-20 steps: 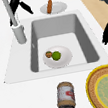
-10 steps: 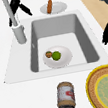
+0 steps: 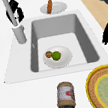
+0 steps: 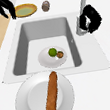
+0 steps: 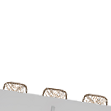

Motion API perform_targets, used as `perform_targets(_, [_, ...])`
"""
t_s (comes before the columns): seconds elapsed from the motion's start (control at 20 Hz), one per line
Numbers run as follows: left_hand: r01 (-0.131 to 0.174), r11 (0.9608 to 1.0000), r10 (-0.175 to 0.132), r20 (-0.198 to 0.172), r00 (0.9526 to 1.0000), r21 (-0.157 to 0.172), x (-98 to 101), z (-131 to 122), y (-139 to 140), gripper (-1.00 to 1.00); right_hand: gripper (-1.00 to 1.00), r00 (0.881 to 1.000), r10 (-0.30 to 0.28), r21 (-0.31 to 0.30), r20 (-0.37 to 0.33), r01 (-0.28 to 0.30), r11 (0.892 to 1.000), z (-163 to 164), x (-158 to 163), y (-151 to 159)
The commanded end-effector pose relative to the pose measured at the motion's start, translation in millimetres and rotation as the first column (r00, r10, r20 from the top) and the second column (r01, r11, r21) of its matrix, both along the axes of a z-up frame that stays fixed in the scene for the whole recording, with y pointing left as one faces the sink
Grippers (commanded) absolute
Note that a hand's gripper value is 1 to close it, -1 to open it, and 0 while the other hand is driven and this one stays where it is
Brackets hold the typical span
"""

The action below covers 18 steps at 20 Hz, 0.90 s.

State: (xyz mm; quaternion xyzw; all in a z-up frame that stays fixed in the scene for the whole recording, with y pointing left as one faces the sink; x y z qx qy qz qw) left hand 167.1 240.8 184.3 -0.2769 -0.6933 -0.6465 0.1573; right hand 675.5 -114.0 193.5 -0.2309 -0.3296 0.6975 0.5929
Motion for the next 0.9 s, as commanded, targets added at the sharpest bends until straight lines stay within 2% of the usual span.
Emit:
perform_targets(0.0, [0.000,1.0000,0.000,0.000,1.0000,0.000,0.0,0,0,0.00,1.00,1.000,0.000,0.000,-0.008,0.000,1.000,0,4,4])
perform_targets(0.15, [0.000,1.0000,0.000,0.000,1.0000,0.000,0.0,0,0,0.00,1.00,1.000,-0.013,-0.011,0.005,0.013,1.000,9,8,13])
perform_targets(0.35, [0.000,1.0000,0.000,0.000,1.0000,0.000,0.0,0,0,0.00,1.00,1.000,-0.027,-0.060,-0.003,0.027,0.998,7,14,22])
perform_targets(0.5, [0.000,1.0000,0.000,0.000,1.0000,0.000,0.0,0,0,0.00,1.00,0.998,-0.055,-0.081,-0.037,0.052,0.995,22,13,31])
perform_targets(0.65, [0.000,1.0000,0.000,0.000,1.0000,0.000,0.0,0,0,0.00,1.00,0.995,-0.096,-0.127,-0.027,0.092,0.988,20,12,37])
perform_targets(0.85, [0.000,1.0000,0.000,0.000,1.0000,0.000,0.0,0,0,0.00,1.00,0.989,-0.147,-0.191,-0.007,0.143,0.971,18,11,44])
